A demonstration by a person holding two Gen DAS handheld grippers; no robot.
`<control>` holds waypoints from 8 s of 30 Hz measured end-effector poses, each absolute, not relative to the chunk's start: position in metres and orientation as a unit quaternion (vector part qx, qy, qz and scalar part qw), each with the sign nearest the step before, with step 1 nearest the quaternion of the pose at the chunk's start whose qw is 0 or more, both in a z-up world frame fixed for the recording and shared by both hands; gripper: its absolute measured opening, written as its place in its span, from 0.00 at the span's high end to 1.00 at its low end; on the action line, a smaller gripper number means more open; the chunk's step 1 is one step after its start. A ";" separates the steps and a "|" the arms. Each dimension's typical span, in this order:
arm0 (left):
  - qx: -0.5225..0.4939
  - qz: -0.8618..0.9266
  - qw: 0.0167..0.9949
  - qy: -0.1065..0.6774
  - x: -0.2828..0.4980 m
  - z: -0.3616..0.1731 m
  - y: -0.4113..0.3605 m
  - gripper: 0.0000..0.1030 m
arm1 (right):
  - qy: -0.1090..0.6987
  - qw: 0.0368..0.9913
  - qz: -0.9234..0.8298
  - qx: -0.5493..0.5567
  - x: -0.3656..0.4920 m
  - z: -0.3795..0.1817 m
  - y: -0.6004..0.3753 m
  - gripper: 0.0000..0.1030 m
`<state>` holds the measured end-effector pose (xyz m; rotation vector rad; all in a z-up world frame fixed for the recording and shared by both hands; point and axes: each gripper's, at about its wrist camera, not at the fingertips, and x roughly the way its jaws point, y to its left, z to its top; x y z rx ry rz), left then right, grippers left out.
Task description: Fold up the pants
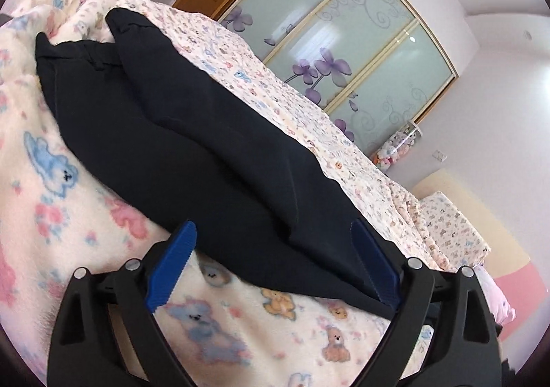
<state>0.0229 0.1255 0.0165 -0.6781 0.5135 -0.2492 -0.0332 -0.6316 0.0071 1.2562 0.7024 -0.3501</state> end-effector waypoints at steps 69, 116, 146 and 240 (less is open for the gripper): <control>-0.461 -0.049 0.801 0.379 0.146 0.019 0.264 0.02 | 0.150 0.868 -0.174 0.440 -0.072 0.013 -0.608 0.25; -0.336 0.096 0.923 0.160 -0.010 0.051 0.214 0.12 | 0.269 0.853 0.190 0.405 -0.025 0.043 -0.454 0.14; -0.321 0.025 0.921 0.218 0.007 0.006 0.143 0.02 | 0.245 0.858 0.074 0.445 -0.002 0.005 -0.463 0.97; -0.370 -0.104 0.887 0.255 0.075 0.000 0.160 0.02 | 0.311 0.815 -0.195 0.449 -0.045 0.016 -0.662 0.85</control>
